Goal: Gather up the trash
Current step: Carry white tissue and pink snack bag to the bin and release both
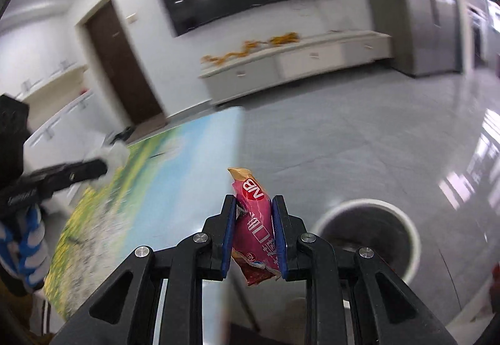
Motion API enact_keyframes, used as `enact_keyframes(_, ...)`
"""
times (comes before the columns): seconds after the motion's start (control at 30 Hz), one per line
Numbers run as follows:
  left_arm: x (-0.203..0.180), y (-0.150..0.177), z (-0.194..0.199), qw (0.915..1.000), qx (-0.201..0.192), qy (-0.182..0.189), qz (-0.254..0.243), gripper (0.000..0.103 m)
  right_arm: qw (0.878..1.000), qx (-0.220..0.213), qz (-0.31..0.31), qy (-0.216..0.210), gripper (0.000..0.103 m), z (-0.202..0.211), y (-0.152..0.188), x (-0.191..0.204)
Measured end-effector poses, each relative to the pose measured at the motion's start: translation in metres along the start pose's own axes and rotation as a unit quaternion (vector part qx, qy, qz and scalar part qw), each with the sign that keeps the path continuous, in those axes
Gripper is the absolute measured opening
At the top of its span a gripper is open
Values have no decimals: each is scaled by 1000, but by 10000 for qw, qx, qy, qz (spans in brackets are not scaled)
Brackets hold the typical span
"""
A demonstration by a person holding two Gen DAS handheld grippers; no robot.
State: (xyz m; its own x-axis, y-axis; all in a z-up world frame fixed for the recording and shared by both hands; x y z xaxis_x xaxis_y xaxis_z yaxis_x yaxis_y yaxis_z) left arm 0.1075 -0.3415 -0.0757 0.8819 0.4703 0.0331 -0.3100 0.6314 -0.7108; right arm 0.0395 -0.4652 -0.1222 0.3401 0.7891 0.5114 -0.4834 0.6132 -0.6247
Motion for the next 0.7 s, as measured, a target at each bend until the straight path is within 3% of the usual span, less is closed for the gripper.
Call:
enact_keyframes(0.2,-61,-30,-96,9965,541,539,-338,13,9971,69,-650,394,24,-26,-9,-81)
enact_keyframes(0.43,-87,-35,-182,9904,1012,928,-174,14,9915,345,-1051,689,28,-77,-5,-141)
enact_keyframes(0.53,-94,-36,-205,9877,1113,1098,-95,16,9889,378,-1160,851,37,-90,-3,-160)
enact_keyframes(0.57,-95,-34,-210,9870,1132,1134,-94,22,9881,386,-1183,900,38,-91,-2,-165)
enact_keyframes(0.6,-97,-34,-214,9867,1147,1152,-93,38,9874,396,-1209,943,38,-93,0,-170)
enact_keyframes(0.63,-99,-35,-216,9868,1129,1156,-85,46,9866,393,-1237,988,39,-93,1,-173)
enact_keyframes(0.67,-100,-35,-216,9872,1088,1164,-63,53,9861,386,-1253,1025,39,-92,2,-177)
enact_keyframes(0.7,-100,-35,-215,9872,1063,1190,-43,53,9855,369,-1259,1075,40,-89,3,-179)
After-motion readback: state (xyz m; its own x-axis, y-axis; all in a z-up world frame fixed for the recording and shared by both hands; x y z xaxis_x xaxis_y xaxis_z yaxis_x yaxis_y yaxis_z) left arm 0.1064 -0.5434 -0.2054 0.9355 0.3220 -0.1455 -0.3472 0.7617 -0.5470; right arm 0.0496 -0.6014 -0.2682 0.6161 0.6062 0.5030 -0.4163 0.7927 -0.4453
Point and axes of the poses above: each gripper's, at about its wrist camera, not at the fingertips, and z roughly against the way its jaws point, x to its left, y to its underside, the point moved 8 cm from there along -z, roughly the way its jaws point, and after that the axes turned 15 degrees about -z, right-handed, at the moved point
